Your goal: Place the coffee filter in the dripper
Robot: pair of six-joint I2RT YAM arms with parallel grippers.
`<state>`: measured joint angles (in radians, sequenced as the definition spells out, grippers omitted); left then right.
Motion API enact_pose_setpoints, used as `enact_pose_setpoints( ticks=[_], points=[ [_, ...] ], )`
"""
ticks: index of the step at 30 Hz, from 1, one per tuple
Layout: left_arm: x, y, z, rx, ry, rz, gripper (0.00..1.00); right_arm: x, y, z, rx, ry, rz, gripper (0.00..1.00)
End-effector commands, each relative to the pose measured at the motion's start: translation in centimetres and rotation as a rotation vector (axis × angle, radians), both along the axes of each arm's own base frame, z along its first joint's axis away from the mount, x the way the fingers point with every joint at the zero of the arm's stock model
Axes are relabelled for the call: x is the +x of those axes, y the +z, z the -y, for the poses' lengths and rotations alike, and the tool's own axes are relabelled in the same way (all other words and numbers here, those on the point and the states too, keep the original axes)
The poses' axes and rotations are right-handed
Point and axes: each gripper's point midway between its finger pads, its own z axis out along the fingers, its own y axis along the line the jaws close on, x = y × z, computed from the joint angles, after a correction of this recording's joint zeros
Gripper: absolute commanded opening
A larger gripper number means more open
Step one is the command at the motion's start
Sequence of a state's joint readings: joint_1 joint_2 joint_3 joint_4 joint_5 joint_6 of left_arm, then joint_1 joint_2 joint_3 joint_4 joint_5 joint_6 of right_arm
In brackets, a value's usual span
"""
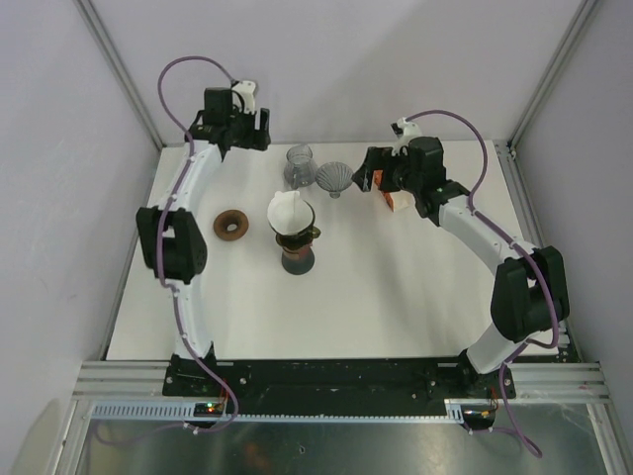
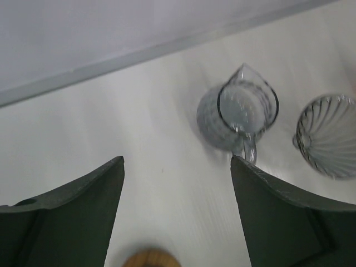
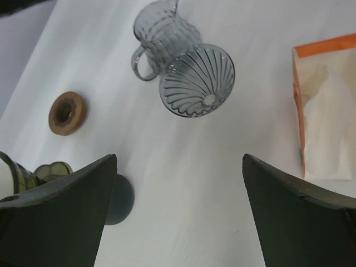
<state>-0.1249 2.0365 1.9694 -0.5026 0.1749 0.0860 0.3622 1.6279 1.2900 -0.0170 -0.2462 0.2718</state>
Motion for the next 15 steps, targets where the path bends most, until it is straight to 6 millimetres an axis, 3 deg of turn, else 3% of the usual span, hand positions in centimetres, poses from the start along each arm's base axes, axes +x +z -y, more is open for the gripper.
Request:
enact_pose_setpoints(
  ticks=[1,4,8,11,15],
  points=[
    [4.0,0.3,2.2,-0.085,-0.042,0.048,0.82,0.3,0.0,1.5,-0.050,-0.055,-0.001,0.99],
    [5.8,0.2,4.0,-0.120,-0.085,0.071,0.81,0.2,-0.6,2.1,-0.072,-0.071,-0.020,0.99],
    [6.7,-1.3,6.4,-0.129,-0.126,0.065,0.80,0.3,-1.3,3.0,-0.092,-0.100,-0.044,0.99],
    [7.1,-3.4,6.8,-0.123,-0.109,0.036,0.78,0.3,-1.2,3.3,-0.095,-0.108,-0.047,0.99],
    [7.8,-6.4,6.5,-0.127,-0.041,-0.013,0.68,0.3,-1.0,3.4,-0.102,-0.107,-0.041,0.99]
  ],
)
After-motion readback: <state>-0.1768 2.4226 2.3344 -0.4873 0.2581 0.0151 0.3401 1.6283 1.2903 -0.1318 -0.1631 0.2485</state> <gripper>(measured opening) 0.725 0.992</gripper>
